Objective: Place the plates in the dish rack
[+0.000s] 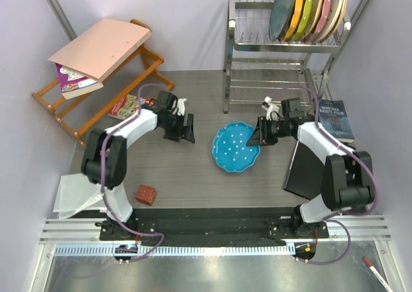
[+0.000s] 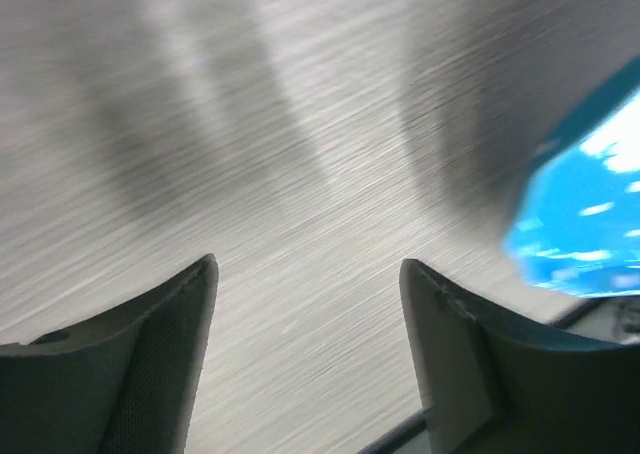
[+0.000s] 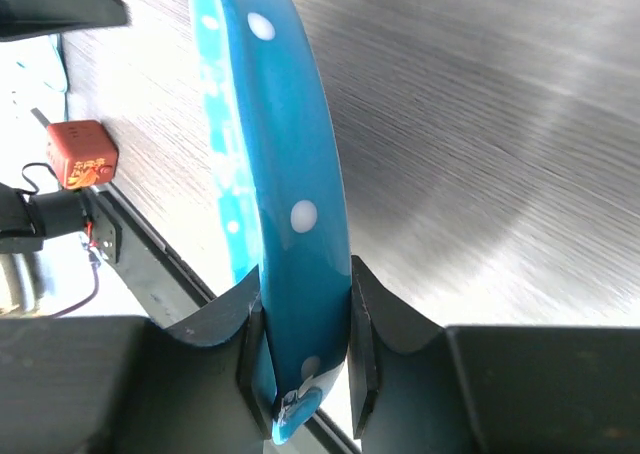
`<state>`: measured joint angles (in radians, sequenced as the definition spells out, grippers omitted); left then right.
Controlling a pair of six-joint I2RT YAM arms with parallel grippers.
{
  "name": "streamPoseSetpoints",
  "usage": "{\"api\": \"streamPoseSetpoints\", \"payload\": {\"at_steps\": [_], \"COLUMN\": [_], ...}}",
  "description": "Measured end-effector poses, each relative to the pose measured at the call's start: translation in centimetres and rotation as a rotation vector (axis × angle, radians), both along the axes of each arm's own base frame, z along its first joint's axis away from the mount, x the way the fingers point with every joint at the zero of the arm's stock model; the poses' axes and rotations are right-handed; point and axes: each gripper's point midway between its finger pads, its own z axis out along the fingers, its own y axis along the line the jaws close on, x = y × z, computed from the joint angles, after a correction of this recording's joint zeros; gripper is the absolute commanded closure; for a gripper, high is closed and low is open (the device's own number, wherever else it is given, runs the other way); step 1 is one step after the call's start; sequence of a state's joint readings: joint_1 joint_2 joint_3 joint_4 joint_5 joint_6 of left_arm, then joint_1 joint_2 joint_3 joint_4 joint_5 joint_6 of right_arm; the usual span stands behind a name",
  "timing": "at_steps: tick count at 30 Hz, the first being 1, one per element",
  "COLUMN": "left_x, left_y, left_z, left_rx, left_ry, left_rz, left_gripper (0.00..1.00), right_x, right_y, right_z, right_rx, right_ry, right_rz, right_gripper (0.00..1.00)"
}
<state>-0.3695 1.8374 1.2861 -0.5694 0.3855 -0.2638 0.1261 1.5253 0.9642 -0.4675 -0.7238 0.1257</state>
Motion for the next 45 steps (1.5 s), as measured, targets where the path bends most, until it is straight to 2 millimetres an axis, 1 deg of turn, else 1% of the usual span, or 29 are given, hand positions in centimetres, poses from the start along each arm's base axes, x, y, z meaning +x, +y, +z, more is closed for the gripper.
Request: {"api": "streamPoseSetpoints", "payload": {"at_steps": [2, 4, 6, 8, 11, 12, 14, 16, 18, 20, 21, 24, 25, 26, 29, 31, 33, 35, 38, 43, 45], "left_x": [0.6, 1.1, 1.7, 2.6, 3.7, 4.0, 4.6, 5.1, 5.6, 6.0, 6.0, 5.9, 5.8, 5.6, 4.6, 3.8, 3.3, 3.1, 3.1, 3.3, 3.3], "left_y": [1.2, 1.8, 2.2, 2.5, 3.6, 4.1, 4.8, 5.3, 5.4, 5.3, 5.5, 5.8, 5.8, 5.9, 6.0, 6.0, 6.0, 6.0, 6.0, 5.7, 5.7], "left_z": [2.2, 4.8, 6.8, 8.0, 8.5, 8.6, 9.3, 10.4, 11.6, 12.6, 12.8, 12.5, 12.3, 12.0, 10.9, 10.3, 9.9, 9.7, 9.7, 9.8, 9.8], "left_rx": [0.03, 0.041, 0.054, 0.083, 0.173, 0.212, 0.295, 0.368, 0.408, 0.429, 0.437, 0.452, 0.454, 0.459, 0.474, 0.482, 0.484, 0.485, 0.479, 0.464, 0.459], "left_ry": [-0.084, -0.173, -0.241, -0.292, -0.335, -0.348, -0.389, -0.438, -0.48, -0.513, -0.52, -0.513, -0.508, -0.503, -0.483, -0.47, -0.465, -0.464, -0.465, -0.47, -0.471], "left_rz": [0.012, 0.022, 0.028, 0.044, 0.093, 0.11, 0.14, 0.157, 0.178, 0.194, 0.202, 0.211, 0.21, 0.209, 0.191, 0.178, 0.172, 0.169, 0.178, 0.193, 0.194], "left_gripper": [0.01, 0.01, 0.01, 0.0, 0.0, 0.0, 0.01, 0.0, 0.01, 0.01, 0.01, 0.0, 0.01, 0.0, 0.01, 0.0, 0.01, 0.01, 0.01, 0.0, 0.01], "right_x": [0.2, 0.4, 0.7, 1.3, 2.2, 2.4, 2.6, 2.8, 3.5, 4.9, 5.8, 8.7, 9.6, 10.6, 13.0, 14.3, 15.4, 16.2, 17.1, 18.9, 19.8], "right_y": [-0.5, -0.7, -0.9, -0.9, -1.0, -1.1, -1.6, -2.3, -3.2, -4.3, -5.0, -7.0, -7.6, -8.4, -10.4, -11.4, -12.0, -11.3, -8.6, -5.2, -4.9], "right_z": [2.2, 5.4, 9.2, 13.8, 21.0, 23.0, 26.5, 29.3, 31.9, 34.6, 36.1, 40.8, 41.9, 43.6, 46.1, 47.0, 47.5, 47.5, 47.2, 46.1, 45.5], "right_rx": [-0.025, -0.041, -0.045, -0.047, -0.044, -0.043, -0.051, -0.069, -0.094, -0.123, -0.138, -0.164, -0.17, -0.175, -0.204, -0.253, -0.307, -0.37, -0.436, -0.516, -0.554], "right_ry": [-0.05, -0.119, -0.206, -0.313, -0.5, -0.564, -0.67, -0.753, -0.834, -0.915, -0.956, -1.066, -1.087, -1.122, -1.179, -1.203, -1.229, -1.26, -1.298, -1.334, -1.335], "right_rz": [0.002, 0.012, 0.02, 0.031, 0.021, 0.009, -0.034, -0.087, -0.16, -0.249, -0.301, -0.458, -0.506, -0.575, -0.737, -0.839, -0.917, -0.958, -0.943, -0.917, -0.917], "right_gripper": [0.99, 0.99, 0.99, 0.99, 0.99, 0.99, 0.99, 0.99, 0.99, 0.99, 0.99, 0.99, 0.99, 0.99, 0.99, 0.99, 0.99, 0.99, 0.99, 0.99, 0.99]}}
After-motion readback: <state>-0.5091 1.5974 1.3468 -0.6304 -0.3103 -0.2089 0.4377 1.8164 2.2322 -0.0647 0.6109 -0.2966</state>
